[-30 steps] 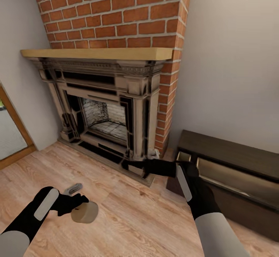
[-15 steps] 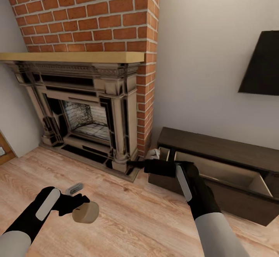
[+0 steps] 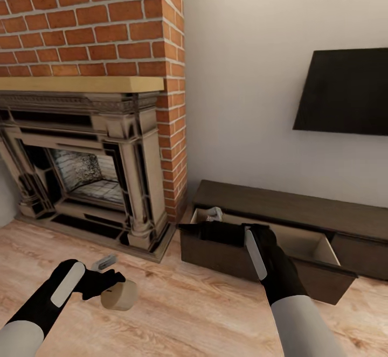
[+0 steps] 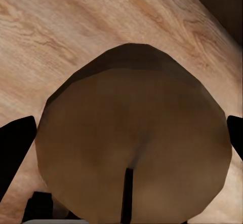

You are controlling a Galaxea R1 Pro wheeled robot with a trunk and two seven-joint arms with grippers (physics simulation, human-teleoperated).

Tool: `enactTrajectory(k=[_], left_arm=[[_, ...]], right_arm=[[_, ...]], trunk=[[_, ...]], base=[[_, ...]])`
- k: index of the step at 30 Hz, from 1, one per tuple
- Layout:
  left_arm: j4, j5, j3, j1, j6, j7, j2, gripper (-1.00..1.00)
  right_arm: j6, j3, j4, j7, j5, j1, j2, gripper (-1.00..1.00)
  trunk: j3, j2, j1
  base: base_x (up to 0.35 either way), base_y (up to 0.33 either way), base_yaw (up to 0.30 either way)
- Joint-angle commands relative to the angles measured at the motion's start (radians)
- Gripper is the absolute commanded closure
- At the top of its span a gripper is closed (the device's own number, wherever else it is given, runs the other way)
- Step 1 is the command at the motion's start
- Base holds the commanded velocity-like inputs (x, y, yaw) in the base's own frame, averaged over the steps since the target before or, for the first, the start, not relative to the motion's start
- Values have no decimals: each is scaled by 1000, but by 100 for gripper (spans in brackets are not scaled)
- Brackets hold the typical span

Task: Place each of the two pumpkins and all three candles from the living room inside a cabinet in the living room (use any cabinet), then make sure every cabinet is closed, and position the cauldron so it is next to a table in the living room.

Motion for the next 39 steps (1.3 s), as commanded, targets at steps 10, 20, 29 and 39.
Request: enactTrajectory(k=[10,20,29,39], left_arm=[[-2,15,-5,0,1,9,1,100],[-1,16,-10,0,4,9,1,100],[-1,16,-26,0,4,10,0,100],[-1,15,-26,0,3,10,-5,100]], right_arm=[[5,0,0,1,-3,-1,0,-100],[5,0,0,-2,-3,-1,0,-100],[5,-2,-1,-10,0,-1,0,-100],[5,-9,15,-5,-2,-1,0,-100]], trunk=[[12,0,0],[26,0,0],[34,0,0],[41,0,0]], base=[[230,-241,-208],[40,-274,-208],[0,-282,-146],[0,-283,-117]])
